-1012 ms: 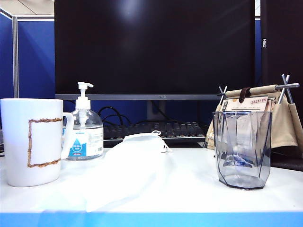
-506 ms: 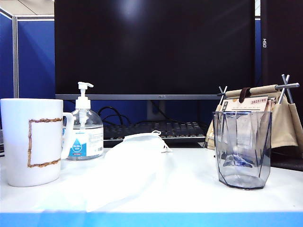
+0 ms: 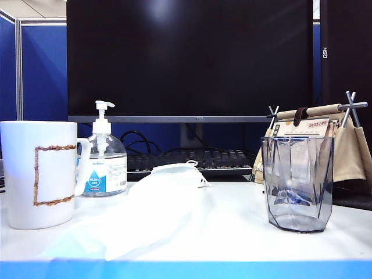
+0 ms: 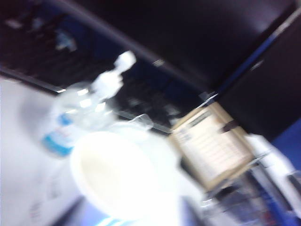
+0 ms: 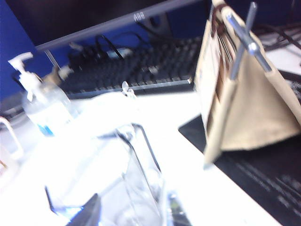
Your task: Swap the positions of the transparent plastic cup and the white ceramic cup.
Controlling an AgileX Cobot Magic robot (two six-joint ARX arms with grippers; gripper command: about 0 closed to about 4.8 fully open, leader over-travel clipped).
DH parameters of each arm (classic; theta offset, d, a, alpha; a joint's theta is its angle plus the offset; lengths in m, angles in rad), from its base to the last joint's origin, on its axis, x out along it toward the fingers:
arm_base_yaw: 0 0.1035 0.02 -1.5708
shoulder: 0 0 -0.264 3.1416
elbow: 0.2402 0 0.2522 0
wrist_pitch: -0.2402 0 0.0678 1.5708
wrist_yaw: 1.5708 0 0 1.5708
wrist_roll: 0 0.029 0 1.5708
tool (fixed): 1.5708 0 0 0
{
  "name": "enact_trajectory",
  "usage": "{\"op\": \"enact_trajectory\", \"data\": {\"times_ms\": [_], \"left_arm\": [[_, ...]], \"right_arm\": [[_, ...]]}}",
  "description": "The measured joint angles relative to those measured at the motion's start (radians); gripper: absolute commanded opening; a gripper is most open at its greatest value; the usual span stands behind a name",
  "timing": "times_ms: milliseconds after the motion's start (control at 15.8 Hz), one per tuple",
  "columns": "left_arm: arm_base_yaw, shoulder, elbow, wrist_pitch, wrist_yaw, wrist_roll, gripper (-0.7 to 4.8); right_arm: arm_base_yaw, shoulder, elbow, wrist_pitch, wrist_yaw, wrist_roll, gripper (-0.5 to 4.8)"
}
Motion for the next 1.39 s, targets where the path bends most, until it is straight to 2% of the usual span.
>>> {"op": "enact_trajectory", "data": {"times_ms": [63,126,190,379,569,1075,1391], "left_arm": [[0.000,0.000,0.016,0.013,0.019,-0.058,4.09],[0.000,0.000,0.027,0.017,0.023,-0.085,4.11],[0.000,0.000,0.044,0.016,0.024,-0.130,4.79],[0.000,0.000,0.071,-0.005,0.032,-0.206,4.79],[0.000,0.000,0.072,-0.068,0.035,-0.253,4.79],[0.000,0.000,0.072,-0.048,0.050,-0.237,4.79],[0.000,0.000,0.071,0.021,0.072,-0.237,4.79]], "right_arm": [[0.000,0.000,0.000,0.028,-0.001,0.014,1.82],[0.000,0.000,0.000,0.049,-0.004,0.025,2.28],[0.000,0.000,0.000,0.089,-0.013,0.048,2.49],[0.000,0.000,0.013,0.164,-0.027,0.170,2.58],[0.000,0.000,0.106,0.175,-0.026,0.196,2.58],[0.000,0.000,0.160,0.175,-0.019,0.195,2.58],[0.000,0.000,0.160,0.175,-0.026,0.195,2.57]]}}
